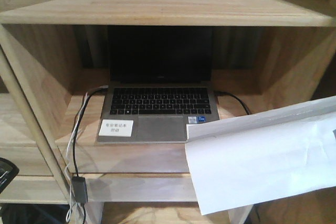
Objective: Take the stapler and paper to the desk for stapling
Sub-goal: 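Drive the base from the shelf to the wooden desk holding both items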
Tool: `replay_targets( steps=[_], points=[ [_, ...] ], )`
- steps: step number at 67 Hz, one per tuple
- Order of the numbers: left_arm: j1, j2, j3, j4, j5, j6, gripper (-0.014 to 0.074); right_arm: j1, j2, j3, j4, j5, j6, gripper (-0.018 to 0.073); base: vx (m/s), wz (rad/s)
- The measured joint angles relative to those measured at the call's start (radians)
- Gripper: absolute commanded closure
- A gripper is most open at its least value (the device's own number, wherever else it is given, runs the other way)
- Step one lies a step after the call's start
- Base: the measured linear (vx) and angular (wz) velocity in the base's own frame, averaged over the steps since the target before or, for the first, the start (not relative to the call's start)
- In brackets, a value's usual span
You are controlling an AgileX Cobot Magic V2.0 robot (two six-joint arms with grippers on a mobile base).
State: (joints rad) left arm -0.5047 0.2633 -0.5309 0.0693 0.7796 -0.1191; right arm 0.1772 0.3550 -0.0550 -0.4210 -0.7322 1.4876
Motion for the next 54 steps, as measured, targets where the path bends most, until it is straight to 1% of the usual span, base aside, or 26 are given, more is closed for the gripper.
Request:
replay_targets(
  steps=[54],
  points=[
    [0.0,0.0,0.0,0.0,0.001,0.0,0.0603,0.0,0.0,0.0,-0.002,0.0,0.0,0.0566,-0.16,-0.01]
  ],
)
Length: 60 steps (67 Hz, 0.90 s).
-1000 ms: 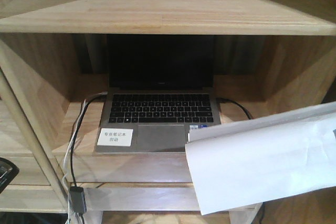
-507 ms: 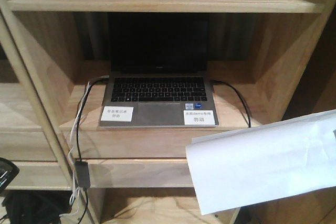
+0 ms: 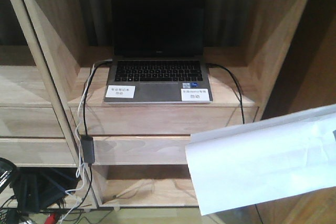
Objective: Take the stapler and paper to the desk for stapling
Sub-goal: 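Drive the base from the shelf to the wooden desk holding both items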
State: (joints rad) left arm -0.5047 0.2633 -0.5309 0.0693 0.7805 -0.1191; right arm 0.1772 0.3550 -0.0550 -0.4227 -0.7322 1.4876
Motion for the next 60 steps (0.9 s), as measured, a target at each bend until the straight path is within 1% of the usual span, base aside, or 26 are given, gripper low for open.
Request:
replay_targets(
  steps=[36,48,60],
  points=[
    [0.0,0.0,0.0,-0.001,0.0,0.0,0.0603,0.0,0.0,0.0,0.0,0.0,0.0,0.0566,-0.11,-0.02],
    [0.0,0.0,0.0,-0.001,0.0,0.0,0.0603,0.0,0.0,0.0,-0.001,0.0,0.0,0.0566,-0.03,0.2],
    [0.0,0.0,0.0,-0.001,0.0,0.0,0.0603,0.0,0.0,0.0,-0.001,0.0,0.0,0.0566,-0.02,0.37]
  ],
)
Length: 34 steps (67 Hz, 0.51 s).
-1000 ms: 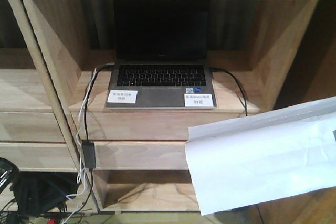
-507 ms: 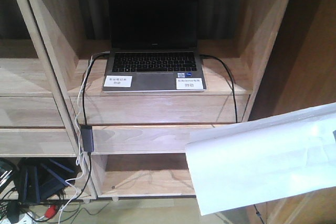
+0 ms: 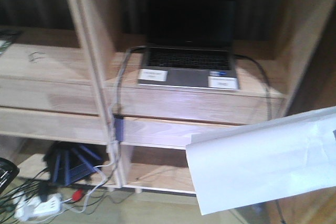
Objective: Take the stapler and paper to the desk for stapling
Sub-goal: 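Drive the base from the shelf to the wooden desk holding both items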
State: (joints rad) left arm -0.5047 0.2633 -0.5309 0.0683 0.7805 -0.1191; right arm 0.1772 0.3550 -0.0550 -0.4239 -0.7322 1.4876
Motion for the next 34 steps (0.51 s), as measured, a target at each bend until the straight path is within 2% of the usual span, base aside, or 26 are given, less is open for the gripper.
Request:
replay_targets(
  steps=[34],
  points=[
    [0.0,0.0,0.0,0.0,0.0,0.0,0.0603,0.0,0.0,0.0,0.0,0.0,0.0,0.0566,0.01,0.67]
  ],
)
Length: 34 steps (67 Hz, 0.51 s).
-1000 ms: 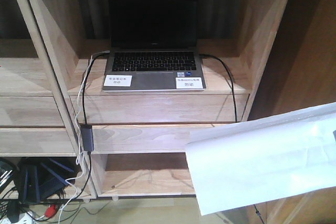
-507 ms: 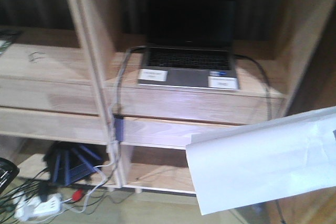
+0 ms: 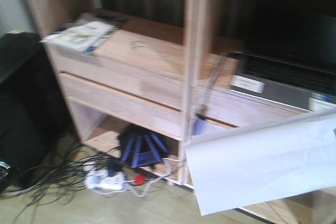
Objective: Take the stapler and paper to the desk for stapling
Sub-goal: 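Drive the base from the shelf to the wooden desk holding both items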
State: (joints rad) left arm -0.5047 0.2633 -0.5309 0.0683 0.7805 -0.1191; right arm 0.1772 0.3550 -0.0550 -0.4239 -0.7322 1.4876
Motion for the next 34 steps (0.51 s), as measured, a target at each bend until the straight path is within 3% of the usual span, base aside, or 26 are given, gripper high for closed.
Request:
replay_targets(
  steps=[34],
  points=[
    [0.0,0.0,0.0,0.0,0.0,0.0,0.0603,0.0,0.0,0.0,-0.003,0.0,0.0,0.0566,0.08,0.66]
  ],
)
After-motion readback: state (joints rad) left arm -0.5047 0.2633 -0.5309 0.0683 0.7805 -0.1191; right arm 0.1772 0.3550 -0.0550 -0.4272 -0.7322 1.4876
